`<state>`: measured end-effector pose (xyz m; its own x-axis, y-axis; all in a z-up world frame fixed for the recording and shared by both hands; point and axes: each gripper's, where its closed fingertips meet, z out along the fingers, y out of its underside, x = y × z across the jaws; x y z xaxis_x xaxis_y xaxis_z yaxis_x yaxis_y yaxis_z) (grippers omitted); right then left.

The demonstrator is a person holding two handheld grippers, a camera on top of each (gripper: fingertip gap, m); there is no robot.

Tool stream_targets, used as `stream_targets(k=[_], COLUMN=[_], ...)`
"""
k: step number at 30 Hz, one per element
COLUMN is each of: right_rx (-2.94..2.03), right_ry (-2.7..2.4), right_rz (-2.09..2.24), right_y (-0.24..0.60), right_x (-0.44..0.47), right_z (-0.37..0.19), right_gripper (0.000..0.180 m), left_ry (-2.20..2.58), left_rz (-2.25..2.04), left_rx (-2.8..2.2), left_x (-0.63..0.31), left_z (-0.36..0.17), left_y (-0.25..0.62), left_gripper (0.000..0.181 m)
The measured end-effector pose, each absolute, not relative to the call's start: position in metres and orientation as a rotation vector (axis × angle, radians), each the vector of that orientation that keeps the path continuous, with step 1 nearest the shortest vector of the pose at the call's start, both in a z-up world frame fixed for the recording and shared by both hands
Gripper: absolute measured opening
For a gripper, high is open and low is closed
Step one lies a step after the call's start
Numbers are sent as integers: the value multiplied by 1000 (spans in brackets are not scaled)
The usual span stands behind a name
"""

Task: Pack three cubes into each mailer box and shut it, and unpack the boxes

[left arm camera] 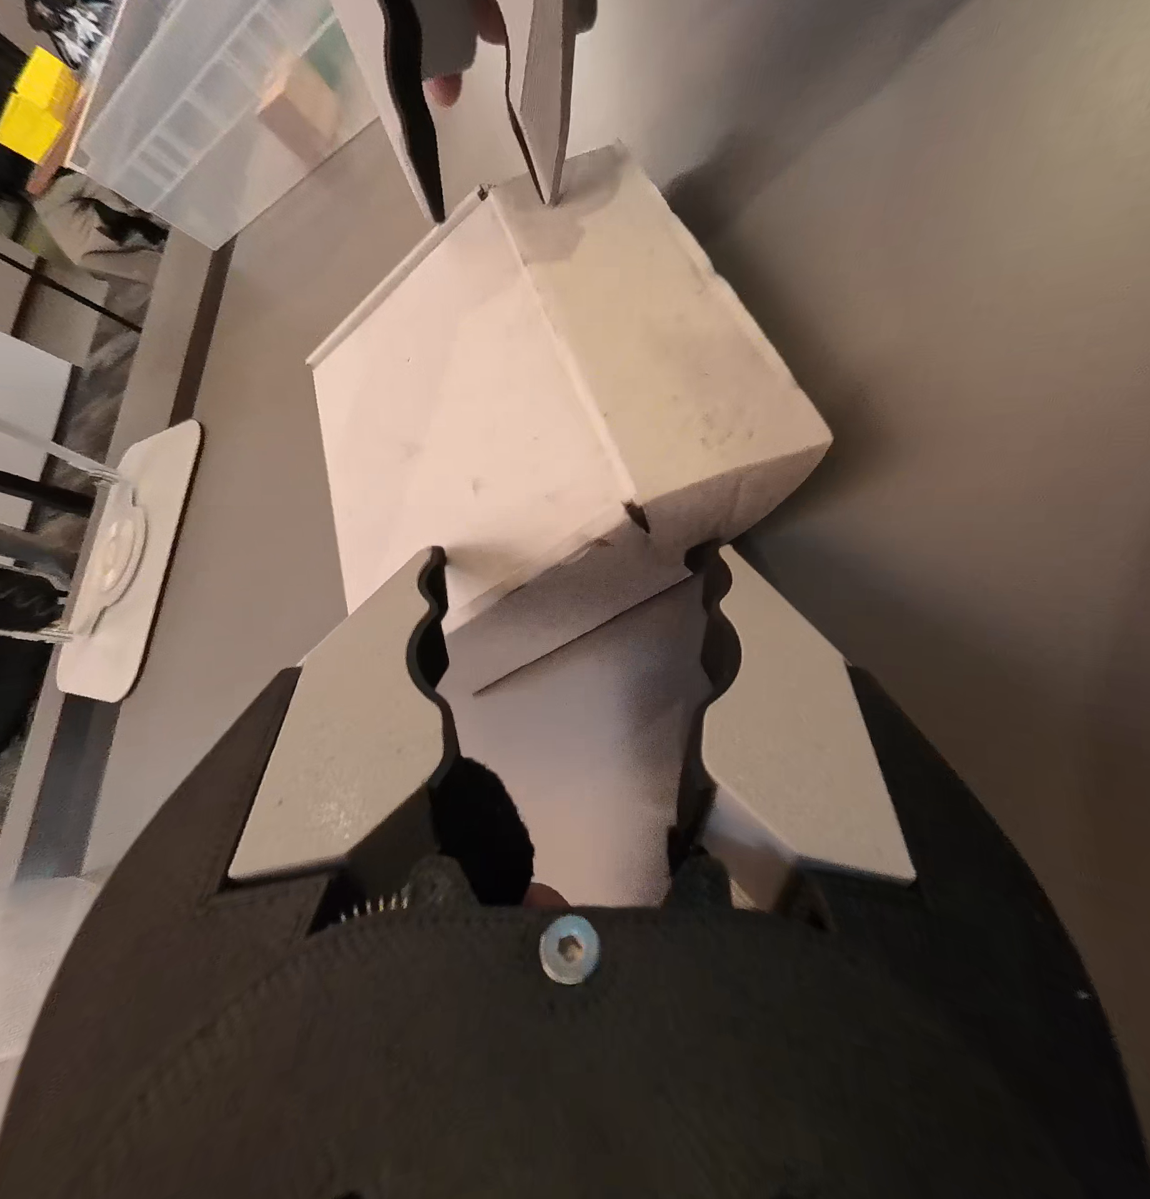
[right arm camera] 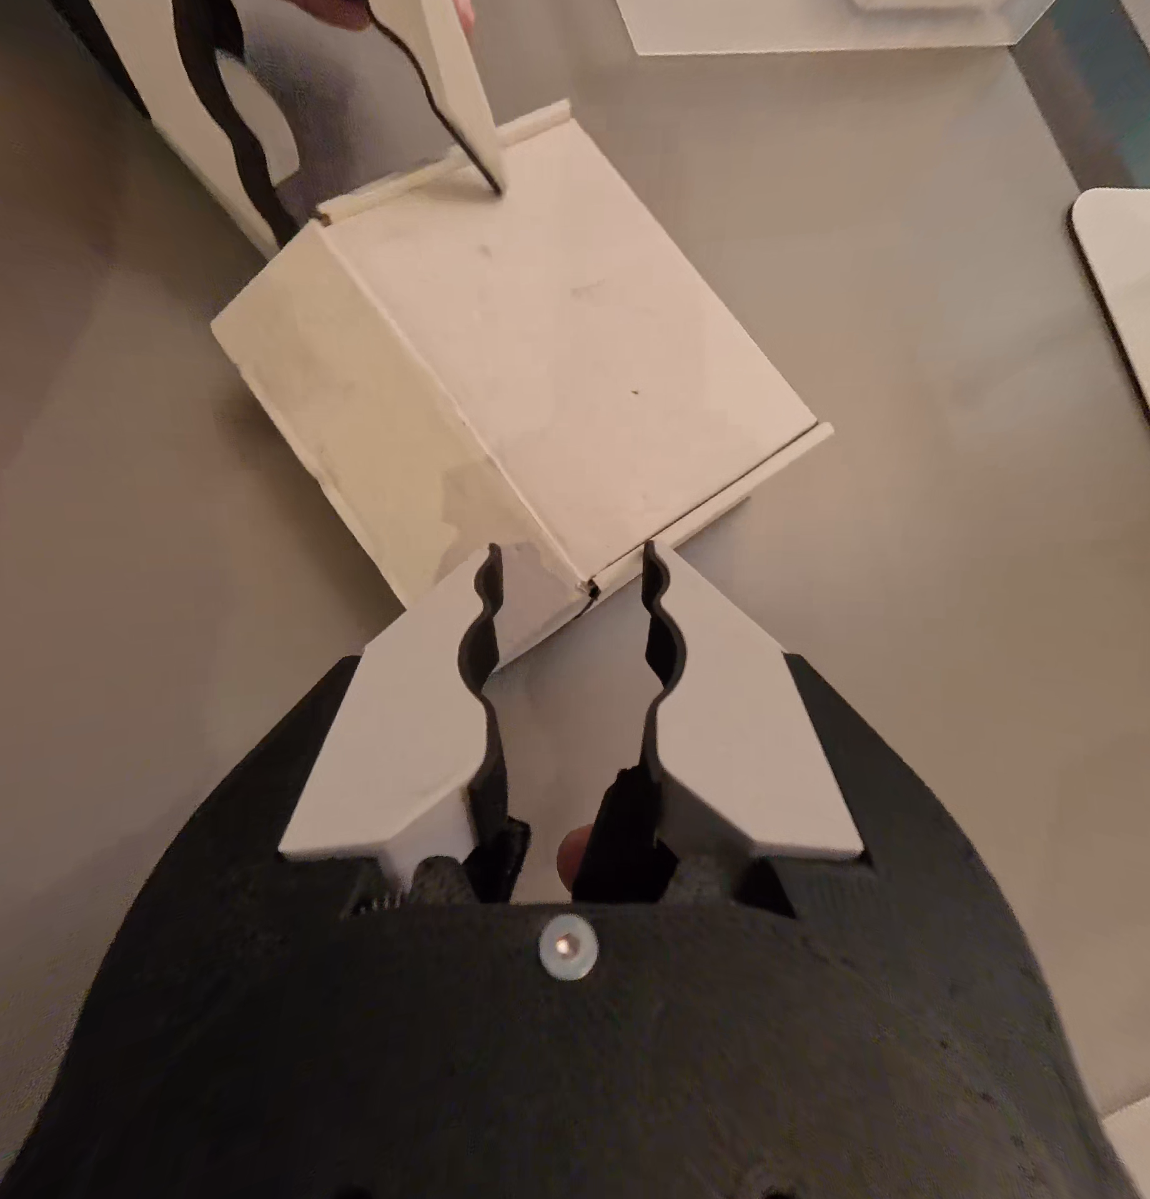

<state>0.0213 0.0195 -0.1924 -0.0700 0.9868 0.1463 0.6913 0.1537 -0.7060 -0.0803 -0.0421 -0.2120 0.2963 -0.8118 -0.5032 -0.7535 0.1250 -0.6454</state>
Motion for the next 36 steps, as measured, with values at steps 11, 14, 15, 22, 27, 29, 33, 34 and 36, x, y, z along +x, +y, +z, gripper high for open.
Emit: stream_targets(k=[11, 14, 15, 22, 27, 29, 33, 34, 36], right_rx=[-1619, -1617, -1615, -1603, -1604, -1609, -1625, -1626, -1606], right_ry=[-1860, -1868, -1869, -1851, -1828, -1811, -1775, -1763, -1751], right_rz=[706, 694, 689, 685, 686, 694, 685, 686, 676], right_y=[19, 20, 20, 21, 20, 17, 4, 0, -8], right_x=[20, 20, 20, 19, 19, 19, 16, 15, 14], right_z=[-191, -191, -191, -191, -191, -190, -190, -190, -190], right_gripper=[43, 43, 43, 36, 33, 32, 28, 29, 31], left_ry=[1335, 1345, 1360, 1420, 1353, 1311, 1251, 1244, 1250], left_rz=[-276, -277, -260, -236, -393, -483, -423, -396, -340], left_rx=[-1708, -1708, -1704, -1690, -1743, -1768, -1812, -1819, -1822], left_x=[-74, -75, -76, -78, -76, -74, -81, -82, -86], left_z=[-209, -208, -208, -209, -205, -203, -203, -204, -206], left_y=[-42, -43, -43, -48, -57, -62, -52, -49, -46], left_gripper=[88, 84, 81, 80, 92, 103, 100, 98, 94])
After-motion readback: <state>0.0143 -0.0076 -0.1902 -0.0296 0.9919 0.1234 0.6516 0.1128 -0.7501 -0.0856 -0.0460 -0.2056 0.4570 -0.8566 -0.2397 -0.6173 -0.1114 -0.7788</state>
